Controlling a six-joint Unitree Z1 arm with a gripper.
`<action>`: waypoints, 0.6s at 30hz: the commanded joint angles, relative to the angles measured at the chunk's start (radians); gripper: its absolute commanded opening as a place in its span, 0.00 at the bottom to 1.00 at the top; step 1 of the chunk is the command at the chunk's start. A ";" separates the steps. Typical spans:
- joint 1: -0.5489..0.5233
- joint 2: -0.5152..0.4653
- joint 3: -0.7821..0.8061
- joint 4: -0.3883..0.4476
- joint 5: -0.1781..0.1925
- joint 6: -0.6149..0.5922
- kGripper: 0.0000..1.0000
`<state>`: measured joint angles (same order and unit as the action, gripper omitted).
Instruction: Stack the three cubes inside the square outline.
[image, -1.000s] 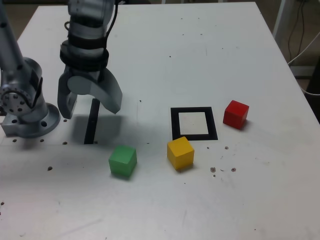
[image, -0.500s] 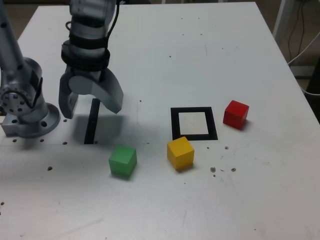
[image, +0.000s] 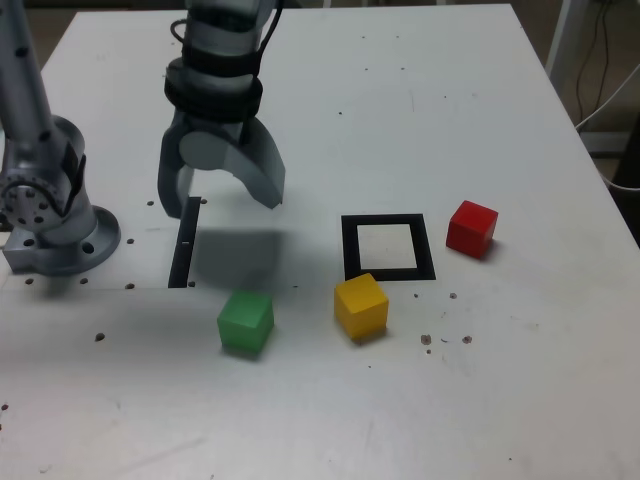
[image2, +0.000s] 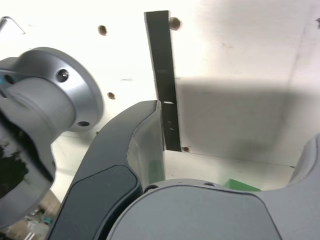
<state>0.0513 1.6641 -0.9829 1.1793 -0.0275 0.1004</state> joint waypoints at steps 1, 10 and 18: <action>-0.007 0.026 -0.050 0.024 0.002 0.001 0.99; -0.044 0.125 -0.262 0.124 0.004 -0.001 0.99; -0.061 0.212 -0.432 0.195 0.015 -0.002 0.99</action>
<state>-0.0061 1.8615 -1.3905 1.3608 -0.0176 0.1002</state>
